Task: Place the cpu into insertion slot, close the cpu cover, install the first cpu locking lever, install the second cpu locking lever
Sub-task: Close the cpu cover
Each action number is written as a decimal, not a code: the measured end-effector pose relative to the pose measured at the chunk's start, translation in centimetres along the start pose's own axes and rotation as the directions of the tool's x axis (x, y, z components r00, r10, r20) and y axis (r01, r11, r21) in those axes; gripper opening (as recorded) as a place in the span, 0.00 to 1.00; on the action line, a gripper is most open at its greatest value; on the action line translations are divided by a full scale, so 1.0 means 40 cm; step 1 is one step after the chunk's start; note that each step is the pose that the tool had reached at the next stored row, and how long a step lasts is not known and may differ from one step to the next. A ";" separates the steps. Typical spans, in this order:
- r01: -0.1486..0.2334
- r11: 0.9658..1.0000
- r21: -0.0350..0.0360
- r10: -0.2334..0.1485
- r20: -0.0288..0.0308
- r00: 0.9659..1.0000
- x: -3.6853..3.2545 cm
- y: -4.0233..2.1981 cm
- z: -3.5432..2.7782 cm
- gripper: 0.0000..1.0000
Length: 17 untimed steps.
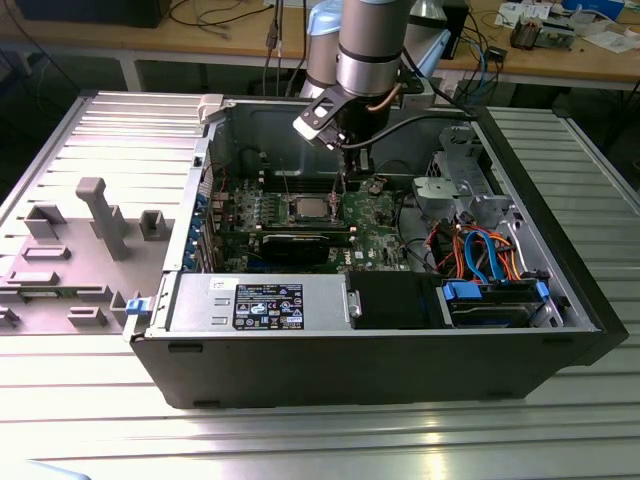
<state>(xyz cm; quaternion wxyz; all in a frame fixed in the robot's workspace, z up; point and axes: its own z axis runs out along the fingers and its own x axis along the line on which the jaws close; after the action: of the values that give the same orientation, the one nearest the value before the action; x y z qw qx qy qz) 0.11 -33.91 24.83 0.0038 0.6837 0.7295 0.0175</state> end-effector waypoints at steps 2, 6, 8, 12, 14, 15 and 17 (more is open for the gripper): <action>0.000 1.000 0.000 0.000 0.000 1.000 0.000 -0.001 0.000 0.11; 0.000 1.000 0.000 0.000 0.000 1.000 0.000 -0.006 0.000 0.11; 0.000 1.000 0.000 0.000 0.000 1.000 0.001 -0.014 0.000 0.11; 0.000 1.000 0.000 0.000 0.000 1.000 0.002 -0.026 0.000 0.11; 0.000 1.000 0.000 0.000 0.000 1.000 0.002 -0.029 0.000 0.11; 0.000 1.000 0.000 0.000 0.000 1.000 0.002 -0.029 0.000 0.11; 0.000 1.000 0.000 0.000 0.000 1.000 0.002 -0.030 0.000 0.11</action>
<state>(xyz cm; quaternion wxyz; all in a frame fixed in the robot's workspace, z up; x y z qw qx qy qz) -1.10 -33.92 24.79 0.0037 0.6838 0.7295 0.0175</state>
